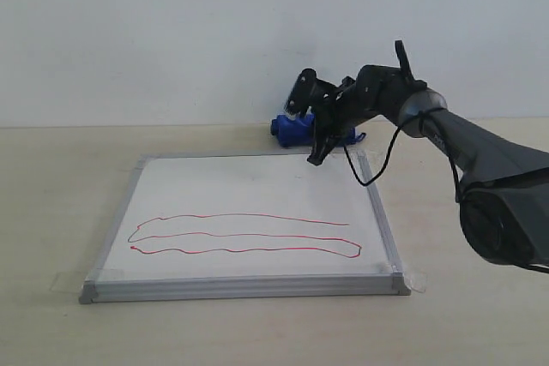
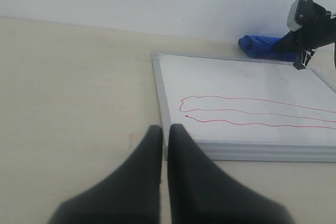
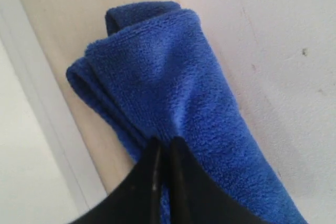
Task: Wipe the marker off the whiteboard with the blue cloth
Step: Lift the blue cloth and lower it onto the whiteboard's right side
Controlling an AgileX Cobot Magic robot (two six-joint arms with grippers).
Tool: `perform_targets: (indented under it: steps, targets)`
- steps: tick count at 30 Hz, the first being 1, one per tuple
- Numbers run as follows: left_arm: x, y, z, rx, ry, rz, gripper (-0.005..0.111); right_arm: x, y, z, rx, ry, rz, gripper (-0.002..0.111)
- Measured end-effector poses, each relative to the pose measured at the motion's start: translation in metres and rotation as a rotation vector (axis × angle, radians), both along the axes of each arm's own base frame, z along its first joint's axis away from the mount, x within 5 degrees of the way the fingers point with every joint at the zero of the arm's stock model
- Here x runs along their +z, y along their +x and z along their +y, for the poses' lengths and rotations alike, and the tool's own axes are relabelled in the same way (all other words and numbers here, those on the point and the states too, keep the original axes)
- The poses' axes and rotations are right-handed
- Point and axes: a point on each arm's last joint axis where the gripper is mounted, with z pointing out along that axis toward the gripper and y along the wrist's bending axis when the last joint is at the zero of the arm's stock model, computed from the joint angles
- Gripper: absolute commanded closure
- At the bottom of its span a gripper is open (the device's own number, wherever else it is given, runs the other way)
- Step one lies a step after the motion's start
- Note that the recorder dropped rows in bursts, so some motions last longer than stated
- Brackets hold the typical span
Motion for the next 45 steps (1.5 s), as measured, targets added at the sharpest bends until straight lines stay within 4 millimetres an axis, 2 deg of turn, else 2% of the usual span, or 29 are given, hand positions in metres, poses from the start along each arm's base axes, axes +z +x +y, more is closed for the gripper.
perform_targets:
  steps: [1, 4, 9, 10, 12, 14, 16, 22, 31, 33, 36, 40, 45]
  targets:
    - [0.0, 0.0, 0.0, 0.0, 0.0, 0.0, 0.103, 0.0, -0.001, -0.001, -0.012, -0.001, 0.015, 0.108]
    - [0.0, 0.0, 0.0, 0.0, 0.0, 0.0, 0.103, 0.018, -0.004, -0.004, -0.046, -0.017, 0.053, 0.109]
    - [0.0, 0.0, 0.0, 0.0, 0.0, 0.0, 0.103, 0.06, -0.013, -0.009, -0.087, -0.011, 0.092, 0.109]
    - [0.0, 0.0, 0.0, 0.0, 0.0, 0.0, 0.103, 0.076, -0.017, -0.01, -0.108, 0.004, 0.113, 0.109]
    - [0.0, 0.0, 0.0, 0.0, 0.0, 0.0, 0.103, 0.093, -0.022, -0.011, -0.16, 0.05, 0.134, 0.109]
    - [0.0, 0.0, 0.0, 0.0, 0.0, 0.0, 0.103, 0.103, -0.025, -0.012, -0.192, 0.077, 0.159, 0.109]
    - [0.0, 0.0, 0.0, 0.0, 0.0, 0.0, 0.103, 0.108, -0.03, -0.013, -0.206, 0.079, 0.2, 0.109]
    - [0.0, 0.0, 0.0, 0.0, 0.0, 0.0, 0.103, 0.104, -0.045, -0.009, -0.201, 0.127, 0.408, 0.109]
    - [0.0, 0.0, 0.0, 0.0, 0.0, 0.0, 0.103, 0.138, -0.054, -0.006, -0.23, 0.247, 0.425, 0.109]
    - [0.0, 0.0, 0.0, 0.0, 0.0, 0.0, 0.103, 0.14, -0.055, -0.006, -0.239, 0.26, 0.428, 0.109]
    - [0.0, 0.0, 0.0, 0.0, 0.0, 0.0, 0.103, 0.137, -0.055, -0.006, -0.25, 0.261, 0.444, 0.109]
    - [0.0, 0.0, 0.0, 0.0, 0.0, 0.0, 0.103, 0.122, -0.058, -0.007, -0.261, 0.229, 0.504, 0.109]
    - [0.0, 0.0, 0.0, 0.0, 0.0, 0.0, 0.103, 0.122, -0.068, -0.011, -0.258, 0.188, 0.541, 0.109]
